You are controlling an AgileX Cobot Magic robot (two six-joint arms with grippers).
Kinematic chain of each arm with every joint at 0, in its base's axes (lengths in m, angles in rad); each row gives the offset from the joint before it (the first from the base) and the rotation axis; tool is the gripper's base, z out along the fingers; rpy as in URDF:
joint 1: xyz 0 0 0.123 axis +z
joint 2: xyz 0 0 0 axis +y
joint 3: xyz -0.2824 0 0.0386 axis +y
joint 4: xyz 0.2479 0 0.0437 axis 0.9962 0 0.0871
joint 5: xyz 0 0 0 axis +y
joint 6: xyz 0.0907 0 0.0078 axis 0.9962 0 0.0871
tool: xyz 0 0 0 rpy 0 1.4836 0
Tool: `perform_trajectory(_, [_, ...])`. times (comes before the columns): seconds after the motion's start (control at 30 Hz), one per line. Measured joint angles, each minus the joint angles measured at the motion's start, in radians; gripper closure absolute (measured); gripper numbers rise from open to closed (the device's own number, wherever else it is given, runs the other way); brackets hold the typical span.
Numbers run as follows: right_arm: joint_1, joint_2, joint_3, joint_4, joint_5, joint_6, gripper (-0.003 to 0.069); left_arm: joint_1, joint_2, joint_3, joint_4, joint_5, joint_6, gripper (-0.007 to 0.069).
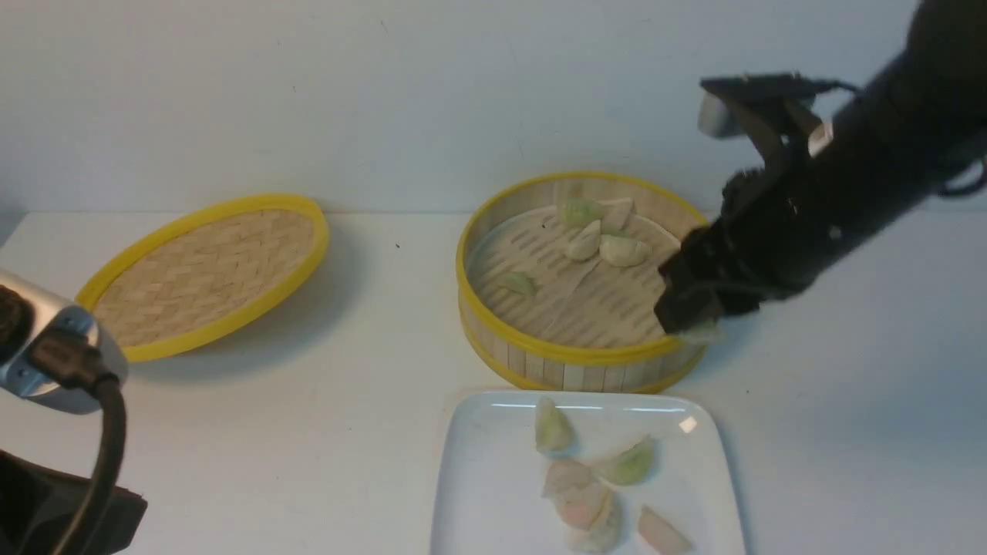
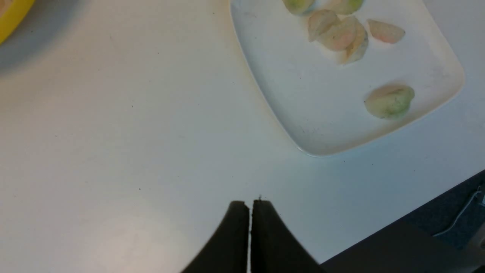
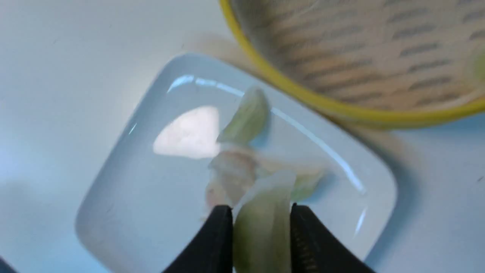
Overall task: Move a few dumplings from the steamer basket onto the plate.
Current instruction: Use the right arm to put the dumpling into the plate
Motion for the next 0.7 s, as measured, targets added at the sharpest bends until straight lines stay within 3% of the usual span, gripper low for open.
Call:
perform_trajectory(0.2, [0.033, -0.075, 0.335, 0.157, -0.151, -0.144, 0.0484, 0.000, 0.000, 0.000, 0.000, -0.046, 0.000, 0.0631])
perform_trajectory(0.33, [0.080, -0.044, 0.384, 0.156, -0.221, -0.191, 0.0484, 0.000, 0.000, 0.000, 0.000, -0.080, 0.000, 0.0631])
perform_trajectory(0.53, [0.056, 0.043, 0.361, 0.086, -0.352, -0.122, 0.0484, 0.000, 0.000, 0.000, -0.014, -0.074, 0.000, 0.0631])
perform_trajectory(0.7, [0.031, 0.128, 0.342, 0.076, -0.354, -0.083, 0.0484, 0.000, 0.000, 0.000, -0.044, -0.047, 0.000, 0.0631])
